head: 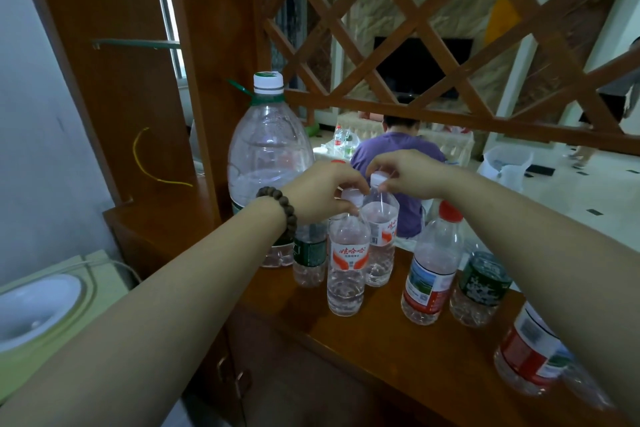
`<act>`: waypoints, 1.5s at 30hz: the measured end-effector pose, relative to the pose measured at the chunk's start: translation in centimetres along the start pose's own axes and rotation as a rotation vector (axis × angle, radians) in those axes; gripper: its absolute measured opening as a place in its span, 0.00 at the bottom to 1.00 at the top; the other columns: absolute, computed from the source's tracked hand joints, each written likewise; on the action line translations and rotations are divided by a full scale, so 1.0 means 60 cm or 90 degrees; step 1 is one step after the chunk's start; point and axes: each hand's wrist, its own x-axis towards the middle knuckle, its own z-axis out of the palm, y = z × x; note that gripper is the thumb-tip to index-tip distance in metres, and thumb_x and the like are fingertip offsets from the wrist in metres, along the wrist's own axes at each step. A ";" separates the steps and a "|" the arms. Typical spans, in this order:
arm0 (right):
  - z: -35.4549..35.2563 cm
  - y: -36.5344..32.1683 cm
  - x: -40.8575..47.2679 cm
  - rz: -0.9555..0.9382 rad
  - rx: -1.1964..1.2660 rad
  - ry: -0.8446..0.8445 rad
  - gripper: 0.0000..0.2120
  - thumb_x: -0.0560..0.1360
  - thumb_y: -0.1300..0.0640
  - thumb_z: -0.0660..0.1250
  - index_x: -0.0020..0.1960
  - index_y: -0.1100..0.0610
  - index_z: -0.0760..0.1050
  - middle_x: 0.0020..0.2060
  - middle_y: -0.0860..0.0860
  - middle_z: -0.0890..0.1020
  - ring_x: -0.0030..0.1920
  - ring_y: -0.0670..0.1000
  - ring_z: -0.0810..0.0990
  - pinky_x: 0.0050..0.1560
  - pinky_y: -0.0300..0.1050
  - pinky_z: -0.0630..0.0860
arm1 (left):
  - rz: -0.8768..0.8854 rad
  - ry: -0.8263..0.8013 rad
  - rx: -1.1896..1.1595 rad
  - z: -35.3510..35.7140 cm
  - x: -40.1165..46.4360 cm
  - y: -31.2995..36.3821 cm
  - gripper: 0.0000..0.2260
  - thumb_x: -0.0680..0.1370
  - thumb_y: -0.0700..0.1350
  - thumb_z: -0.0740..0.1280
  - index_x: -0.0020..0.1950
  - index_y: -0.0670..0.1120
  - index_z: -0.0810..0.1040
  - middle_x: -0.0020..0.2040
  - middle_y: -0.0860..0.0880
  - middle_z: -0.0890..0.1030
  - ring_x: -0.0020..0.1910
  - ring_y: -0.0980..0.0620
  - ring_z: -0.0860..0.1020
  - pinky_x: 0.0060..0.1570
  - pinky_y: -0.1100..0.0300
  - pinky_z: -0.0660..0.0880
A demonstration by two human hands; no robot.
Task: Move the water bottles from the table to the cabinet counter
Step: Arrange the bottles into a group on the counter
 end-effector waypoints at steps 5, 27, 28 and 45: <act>0.008 -0.003 0.011 -0.002 0.047 0.005 0.16 0.75 0.57 0.69 0.62 0.50 0.74 0.51 0.51 0.78 0.50 0.52 0.77 0.48 0.45 0.73 | -0.013 0.007 -0.028 0.001 0.000 -0.008 0.14 0.72 0.40 0.73 0.57 0.48 0.80 0.56 0.48 0.79 0.56 0.52 0.76 0.57 0.57 0.76; 0.023 -0.007 0.013 -0.005 0.139 0.028 0.21 0.75 0.59 0.69 0.67 0.52 0.71 0.62 0.54 0.76 0.51 0.47 0.75 0.46 0.34 0.70 | -0.017 0.011 -0.048 0.008 -0.005 -0.014 0.16 0.75 0.38 0.70 0.60 0.51 0.80 0.59 0.51 0.79 0.58 0.55 0.76 0.59 0.59 0.76; 0.021 -0.006 0.008 -0.002 0.149 0.021 0.22 0.75 0.60 0.69 0.68 0.52 0.70 0.63 0.54 0.76 0.53 0.47 0.75 0.49 0.36 0.71 | -0.020 0.010 -0.048 0.009 -0.005 -0.012 0.16 0.75 0.39 0.71 0.61 0.51 0.79 0.60 0.51 0.79 0.59 0.54 0.76 0.60 0.58 0.75; -0.089 0.096 -0.245 0.158 0.103 0.137 0.15 0.75 0.55 0.69 0.61 0.56 0.76 0.56 0.53 0.81 0.57 0.51 0.79 0.60 0.48 0.75 | 0.109 0.124 -0.041 0.049 0.046 0.118 0.14 0.77 0.48 0.67 0.62 0.48 0.78 0.52 0.54 0.79 0.51 0.59 0.75 0.53 0.61 0.74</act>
